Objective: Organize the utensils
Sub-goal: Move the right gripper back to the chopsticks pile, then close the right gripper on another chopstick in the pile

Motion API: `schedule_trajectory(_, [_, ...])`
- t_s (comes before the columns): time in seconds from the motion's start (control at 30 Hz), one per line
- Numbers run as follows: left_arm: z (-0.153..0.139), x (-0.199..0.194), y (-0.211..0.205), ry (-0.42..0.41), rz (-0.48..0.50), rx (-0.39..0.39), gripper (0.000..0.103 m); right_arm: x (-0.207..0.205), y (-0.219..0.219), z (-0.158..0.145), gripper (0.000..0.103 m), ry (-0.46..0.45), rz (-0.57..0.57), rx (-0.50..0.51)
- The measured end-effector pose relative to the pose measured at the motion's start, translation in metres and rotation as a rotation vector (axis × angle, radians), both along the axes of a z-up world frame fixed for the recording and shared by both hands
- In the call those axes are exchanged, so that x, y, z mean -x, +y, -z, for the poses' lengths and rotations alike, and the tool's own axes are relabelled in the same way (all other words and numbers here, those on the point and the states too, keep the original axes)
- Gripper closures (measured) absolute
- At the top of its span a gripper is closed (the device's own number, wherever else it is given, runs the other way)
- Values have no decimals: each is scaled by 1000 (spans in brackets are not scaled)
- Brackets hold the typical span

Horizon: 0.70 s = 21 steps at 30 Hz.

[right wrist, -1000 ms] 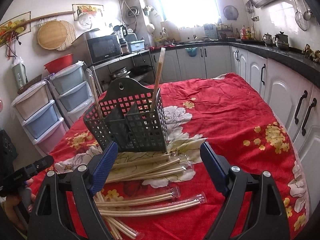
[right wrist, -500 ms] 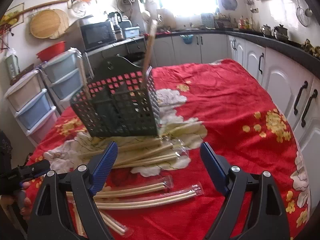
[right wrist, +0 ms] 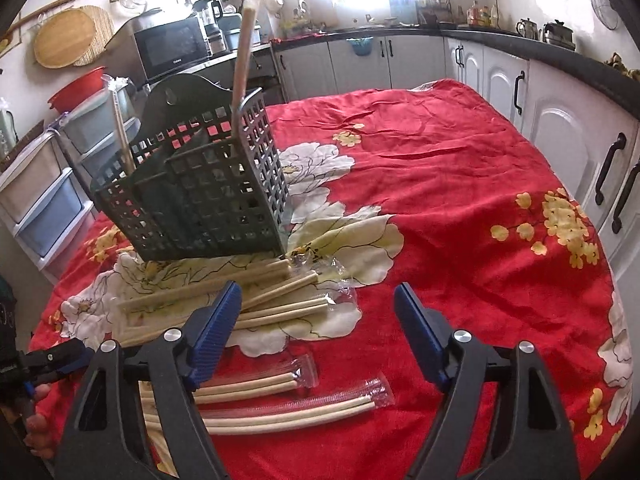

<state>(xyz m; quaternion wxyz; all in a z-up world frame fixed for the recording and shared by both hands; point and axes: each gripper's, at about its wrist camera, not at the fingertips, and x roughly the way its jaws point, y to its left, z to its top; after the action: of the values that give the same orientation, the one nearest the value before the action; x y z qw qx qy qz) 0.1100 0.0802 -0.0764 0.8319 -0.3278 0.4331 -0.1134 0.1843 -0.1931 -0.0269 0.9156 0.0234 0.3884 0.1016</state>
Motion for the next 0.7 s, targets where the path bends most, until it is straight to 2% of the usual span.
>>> schedule_trajectory(0.23, [5,-11,5,12,-23,26,62,-13,-3,8,36,46,1,-25])
schedule_trajectory(0.4, [8,-15,8,14,-39,30,70,-21,-6,18,49,90,-2,-53])
schedule_trajectory(0.63, [10,-17,12,18,-49,39,75,-32,-11,26,58,128,13,-87])
schedule_trajectory(0.7, [11,-17,14,19,-53,37,79,-36,-13,30,65,150,20,-93])
